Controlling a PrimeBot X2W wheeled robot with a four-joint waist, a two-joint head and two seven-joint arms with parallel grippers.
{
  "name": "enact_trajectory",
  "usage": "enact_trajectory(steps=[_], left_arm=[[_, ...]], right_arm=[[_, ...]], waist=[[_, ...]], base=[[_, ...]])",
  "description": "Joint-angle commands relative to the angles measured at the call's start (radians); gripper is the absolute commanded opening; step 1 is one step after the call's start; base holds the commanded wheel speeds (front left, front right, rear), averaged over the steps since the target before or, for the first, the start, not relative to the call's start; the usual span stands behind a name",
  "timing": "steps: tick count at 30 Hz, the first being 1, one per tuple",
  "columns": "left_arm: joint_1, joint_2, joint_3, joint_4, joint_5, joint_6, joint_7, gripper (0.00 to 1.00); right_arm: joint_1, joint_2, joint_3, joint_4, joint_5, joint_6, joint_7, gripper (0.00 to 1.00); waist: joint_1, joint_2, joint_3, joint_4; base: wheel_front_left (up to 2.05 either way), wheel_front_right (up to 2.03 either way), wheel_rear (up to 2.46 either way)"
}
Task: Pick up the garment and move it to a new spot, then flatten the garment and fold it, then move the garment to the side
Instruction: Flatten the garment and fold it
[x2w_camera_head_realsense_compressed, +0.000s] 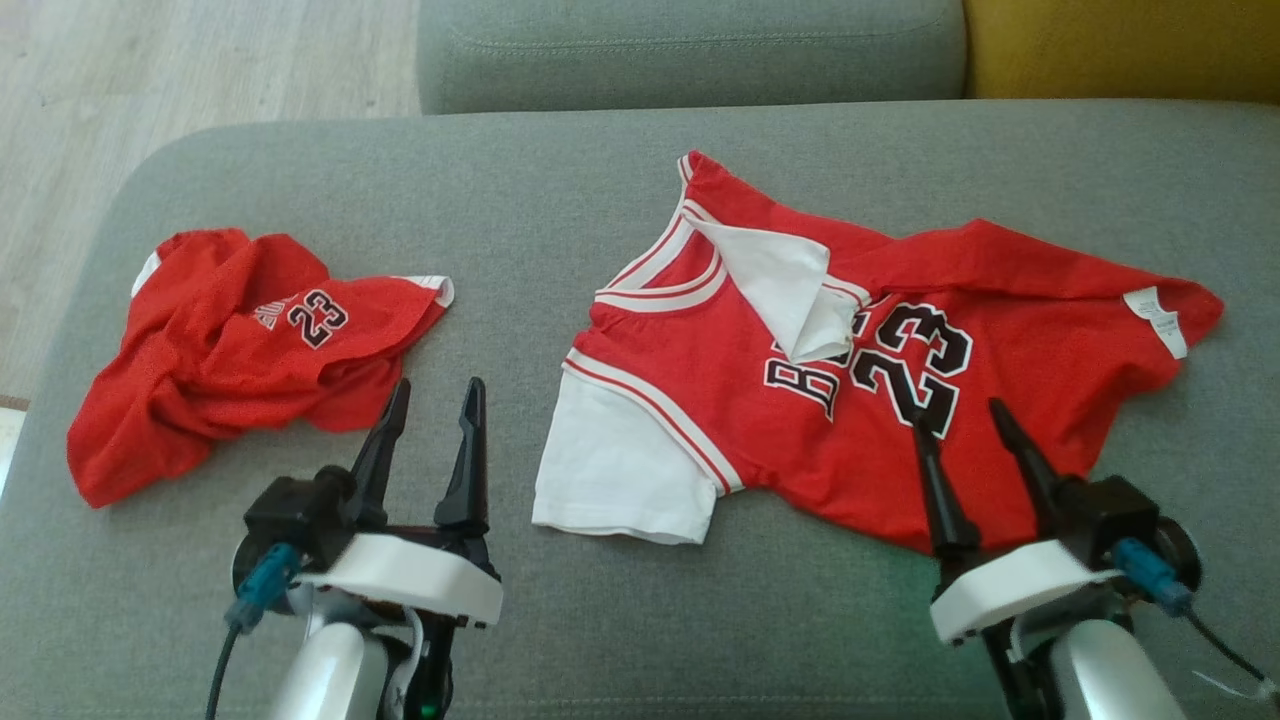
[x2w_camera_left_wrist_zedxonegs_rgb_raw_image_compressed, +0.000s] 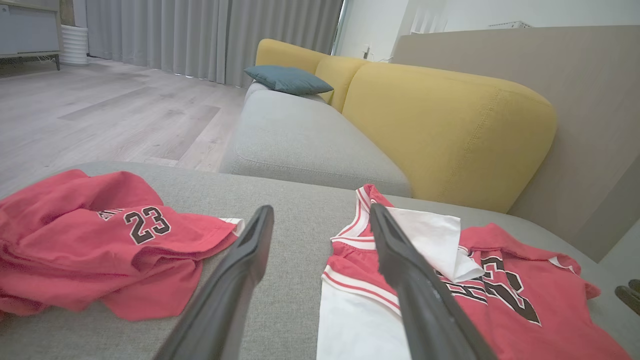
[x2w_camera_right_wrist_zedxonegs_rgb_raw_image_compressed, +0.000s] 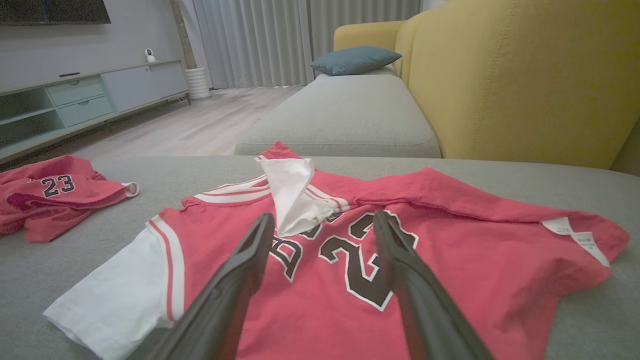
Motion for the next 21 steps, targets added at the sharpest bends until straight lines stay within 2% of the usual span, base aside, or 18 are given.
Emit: enact_trajectory(steps=[1,6,11,17,21], left_arm=[[-0.031,0.003,0.033,-0.038,0.001,-0.002,-0.006,1.00],[-0.036,0.003,0.023,-0.036,-0.002,-0.004,-0.006,1.00],[-0.050,0.003,0.014,-0.032,-0.001,-0.011,-0.006,1.00],[-0.086,0.003,-0.005,-0.028,-0.014,-0.014,-0.006,1.00],[-0.104,0.003,-0.024,-0.023,-0.021,-0.014,-0.006,1.00]], right_arm=[[-0.025,-0.001,0.010,-0.040,-0.010,0.007,0.002,1.00],[-0.053,-0.001,-0.052,-0.038,-0.013,0.007,0.028,1.00],[-0.148,-0.001,-0.102,0.004,-0.072,0.007,0.071,1.00],[-0.291,-0.001,-0.021,0.093,-0.057,0.007,0.107,1.00],[-0.378,-0.001,-0.013,0.205,-0.078,0.007,0.124,1.00]], waist=[[0.0000,-0.0001,0.002,0.002],[0.0000,-0.0001,0.021,0.015],[0.0000,-0.0001,0.059,0.038],[0.0000,-0.0001,0.126,0.093],[0.0000,-0.0001,0.167,0.137]], base=[[0.00,0.00,0.00],[0.00,0.00,0.00],[0.00,0.00,0.00],[0.00,0.00,0.00],[0.00,0.00,0.00]])
